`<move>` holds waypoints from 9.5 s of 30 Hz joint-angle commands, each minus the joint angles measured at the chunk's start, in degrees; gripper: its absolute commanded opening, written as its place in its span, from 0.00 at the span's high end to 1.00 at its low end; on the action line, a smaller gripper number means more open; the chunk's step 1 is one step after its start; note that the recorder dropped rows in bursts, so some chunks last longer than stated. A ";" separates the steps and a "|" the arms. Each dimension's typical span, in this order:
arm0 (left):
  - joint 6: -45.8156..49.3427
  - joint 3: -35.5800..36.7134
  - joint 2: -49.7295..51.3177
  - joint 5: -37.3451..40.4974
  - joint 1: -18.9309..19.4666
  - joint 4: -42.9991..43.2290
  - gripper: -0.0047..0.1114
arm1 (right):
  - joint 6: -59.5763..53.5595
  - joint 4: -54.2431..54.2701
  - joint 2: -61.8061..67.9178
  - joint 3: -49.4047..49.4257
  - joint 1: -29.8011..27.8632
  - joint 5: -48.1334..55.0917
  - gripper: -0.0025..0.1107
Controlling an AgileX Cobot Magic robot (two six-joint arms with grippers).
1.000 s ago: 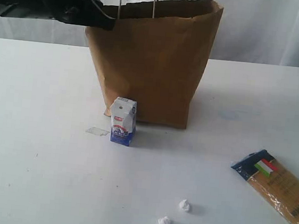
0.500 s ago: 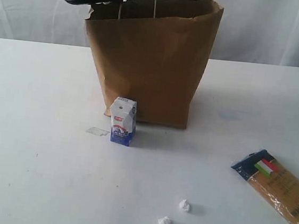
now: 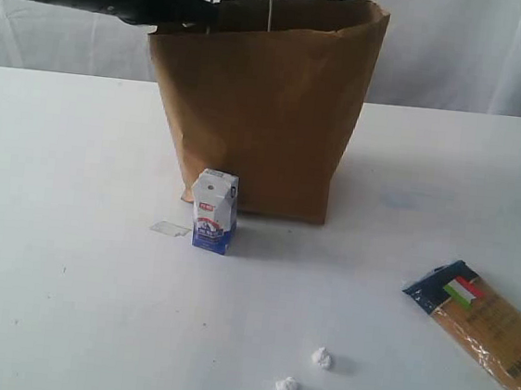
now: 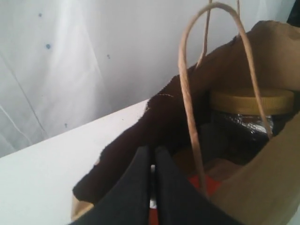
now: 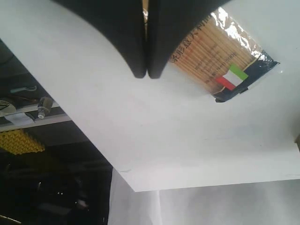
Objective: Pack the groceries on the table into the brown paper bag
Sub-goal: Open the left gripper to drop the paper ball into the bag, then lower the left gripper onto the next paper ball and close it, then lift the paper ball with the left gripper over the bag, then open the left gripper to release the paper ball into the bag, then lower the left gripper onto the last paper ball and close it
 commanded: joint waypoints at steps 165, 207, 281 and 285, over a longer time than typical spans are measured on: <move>10.45 7.30 -10.04 6.84 4.73 -14.96 0.96 | 1.67 -0.50 -0.31 0.39 0.09 -0.69 0.98; 16.39 -2.06 -9.49 41.21 4.65 -15.87 0.96 | 1.67 -0.50 -0.31 0.39 0.09 -0.69 0.98; 30.06 30.01 4.49 -3.93 -35.23 -11.85 0.45 | 2.83 -0.50 -0.31 0.39 0.09 -0.69 0.98; 29.21 30.01 4.49 -5.13 -35.23 -11.85 0.45 | 2.83 -0.50 -0.31 0.39 0.09 -0.69 0.98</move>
